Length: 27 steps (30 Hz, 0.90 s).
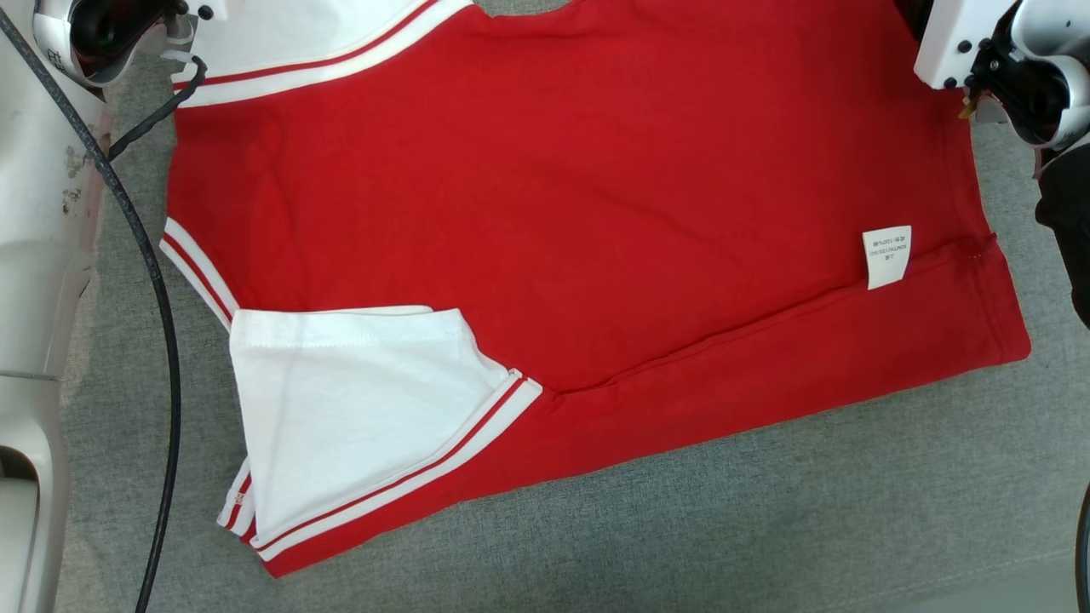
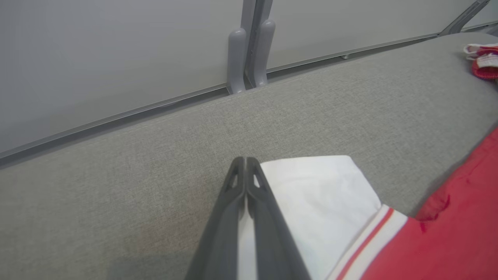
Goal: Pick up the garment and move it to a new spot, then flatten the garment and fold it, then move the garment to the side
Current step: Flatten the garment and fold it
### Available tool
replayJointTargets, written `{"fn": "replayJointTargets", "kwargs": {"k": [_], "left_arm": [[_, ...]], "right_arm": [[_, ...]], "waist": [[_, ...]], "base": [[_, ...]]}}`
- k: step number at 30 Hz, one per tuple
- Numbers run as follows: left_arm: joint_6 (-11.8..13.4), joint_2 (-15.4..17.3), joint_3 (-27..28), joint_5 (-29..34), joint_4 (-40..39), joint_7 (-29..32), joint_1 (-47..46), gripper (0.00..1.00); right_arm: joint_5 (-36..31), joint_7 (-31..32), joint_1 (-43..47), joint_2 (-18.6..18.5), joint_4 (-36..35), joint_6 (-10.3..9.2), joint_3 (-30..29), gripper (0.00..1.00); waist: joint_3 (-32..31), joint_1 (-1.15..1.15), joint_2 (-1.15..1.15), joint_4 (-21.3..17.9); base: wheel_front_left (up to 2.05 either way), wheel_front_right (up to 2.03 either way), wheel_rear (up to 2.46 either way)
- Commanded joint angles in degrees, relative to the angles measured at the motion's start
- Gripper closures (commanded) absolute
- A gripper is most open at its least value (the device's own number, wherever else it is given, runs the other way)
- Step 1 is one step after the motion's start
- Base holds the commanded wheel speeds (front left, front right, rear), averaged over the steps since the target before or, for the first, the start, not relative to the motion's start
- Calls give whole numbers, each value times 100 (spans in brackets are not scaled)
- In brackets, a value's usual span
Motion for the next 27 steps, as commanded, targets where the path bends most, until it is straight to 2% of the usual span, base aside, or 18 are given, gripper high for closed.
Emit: {"fn": "replayJointTargets", "kwargs": {"k": [1,6,11,13,14,15,16,22,27], "left_arm": [[-33,15,-7,-29,-25,9,59,100],[-38,-8,-71,-63,-27,18,49,100],[-37,-34,-141,-92,-16,11,32,100],[-39,-53,-174,-115,-11,1,17,100],[-37,-53,-188,-129,-5,-5,8,100],[-38,-51,-204,-141,2,-12,0,100],[-39,-50,-222,-143,6,-20,-13,100],[-47,13,-297,-124,-59,-287,-85,100],[-50,96,-326,-28,-137,-908,-196,100]], "right_arm": [[-26,52,-83,23,85,-1,-9,0],[-20,189,-262,39,458,-1,9,3],[22,169,-349,61,715,-1,51,0],[36,149,-398,39,803,-1,86,19],[50,149,-411,39,854,-1,110,60],[67,150,-425,38,887,-1,135,89],[67,137,-447,32,904,-1,159,100],[19,-262,-669,-11,864,-1,313,100],[48,-949,-727,-86,880,-2,292,100]], "waist": [[4,0,0,12],[13,0,0,71],[33,0,0,153],[39,0,0,189],[39,0,0,205],[38,0,0,218],[36,0,0,228],[8,0,0,250],[-54,0,0,283]], "base": [[0,0,0],[0,0,0],[0,0,0],[0,0,0],[0,0,0],[0,0,0],[0,0,0],[0,0,0],[0,0,0]]}}
